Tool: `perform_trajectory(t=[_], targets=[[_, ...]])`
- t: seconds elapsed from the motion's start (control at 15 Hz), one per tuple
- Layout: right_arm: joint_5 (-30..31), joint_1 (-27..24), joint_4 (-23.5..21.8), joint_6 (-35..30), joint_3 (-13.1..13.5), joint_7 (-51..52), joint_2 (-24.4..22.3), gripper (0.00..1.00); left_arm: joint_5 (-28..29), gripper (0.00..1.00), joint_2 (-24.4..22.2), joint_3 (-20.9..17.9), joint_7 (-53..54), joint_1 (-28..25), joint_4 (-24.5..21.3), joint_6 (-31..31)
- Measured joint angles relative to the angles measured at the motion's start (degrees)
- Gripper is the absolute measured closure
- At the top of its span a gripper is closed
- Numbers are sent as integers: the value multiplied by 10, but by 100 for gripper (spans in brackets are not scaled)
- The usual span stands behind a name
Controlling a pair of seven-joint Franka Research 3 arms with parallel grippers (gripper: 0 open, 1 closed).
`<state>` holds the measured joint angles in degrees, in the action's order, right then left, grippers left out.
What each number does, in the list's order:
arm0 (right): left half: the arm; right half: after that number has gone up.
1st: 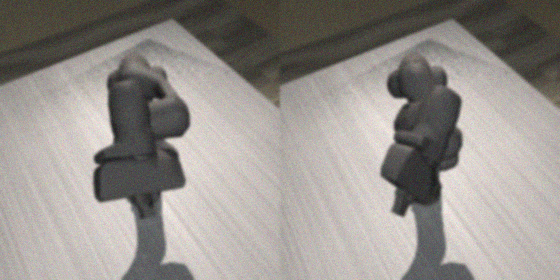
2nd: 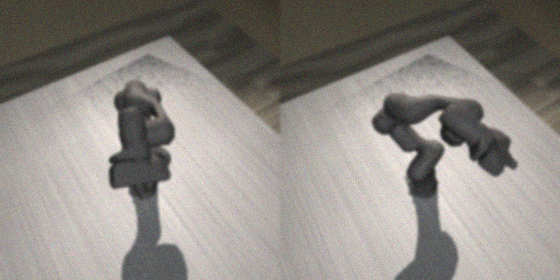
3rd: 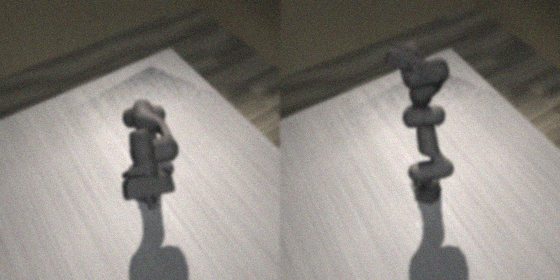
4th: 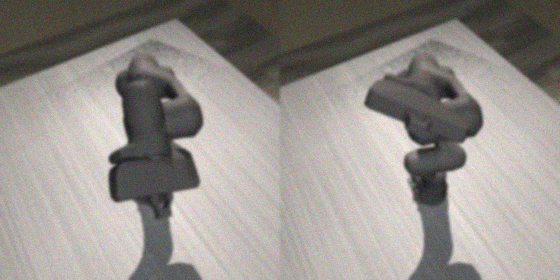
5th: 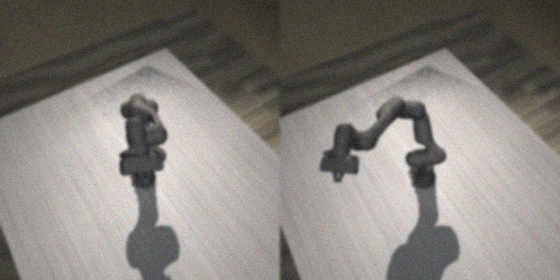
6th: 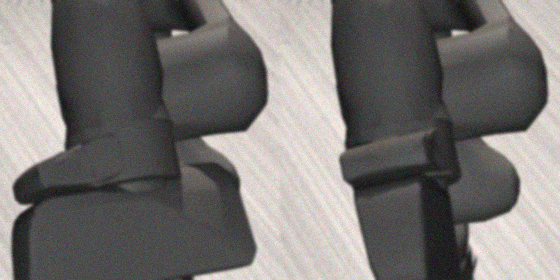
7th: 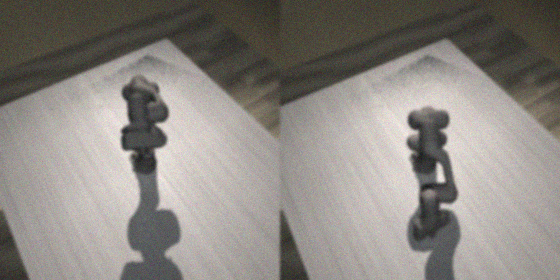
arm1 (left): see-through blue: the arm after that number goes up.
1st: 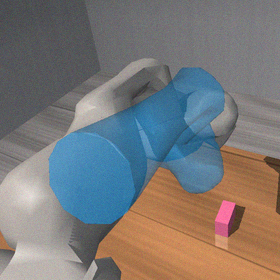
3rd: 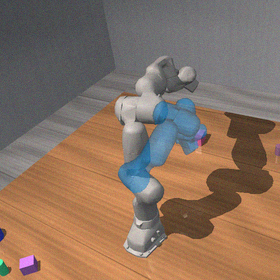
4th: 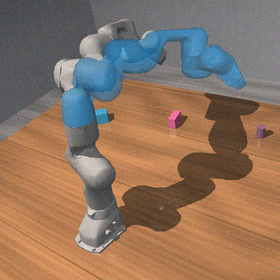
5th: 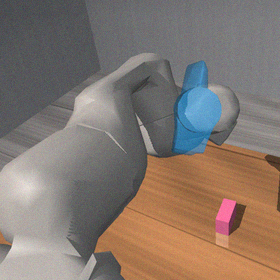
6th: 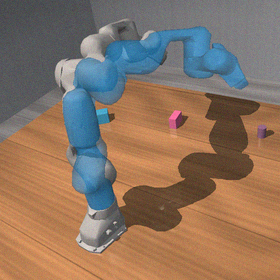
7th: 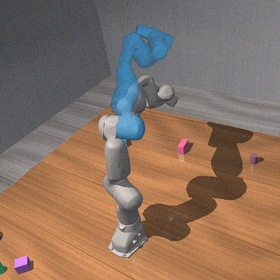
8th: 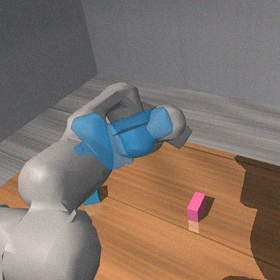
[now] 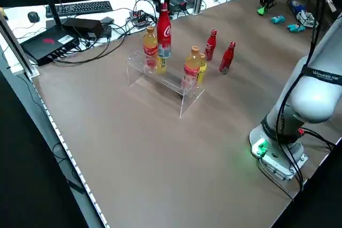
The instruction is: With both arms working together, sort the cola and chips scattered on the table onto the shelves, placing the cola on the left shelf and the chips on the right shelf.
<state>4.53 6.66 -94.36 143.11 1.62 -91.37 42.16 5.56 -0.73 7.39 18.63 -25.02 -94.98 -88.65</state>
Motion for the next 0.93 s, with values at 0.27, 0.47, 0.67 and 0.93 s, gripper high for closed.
perform_trajectory(t=[0.27,0.47,0.67,0.93], targets=[[4,-11,11,-30,8,7,-19,84,0,67,-45,0,1,-15,-120,-80],[7,-23,38,-163,13,110,-86,84,-4,67,-98,0,1,-21,-194,-101],[13,-38,60,-285,20,211,-151,84,-21,67,-128,0,1,-29,-244,-131],[93,-46,74,-408,35,328,-217,84,-28,67,-137,0,3,-30,-283,-166]])
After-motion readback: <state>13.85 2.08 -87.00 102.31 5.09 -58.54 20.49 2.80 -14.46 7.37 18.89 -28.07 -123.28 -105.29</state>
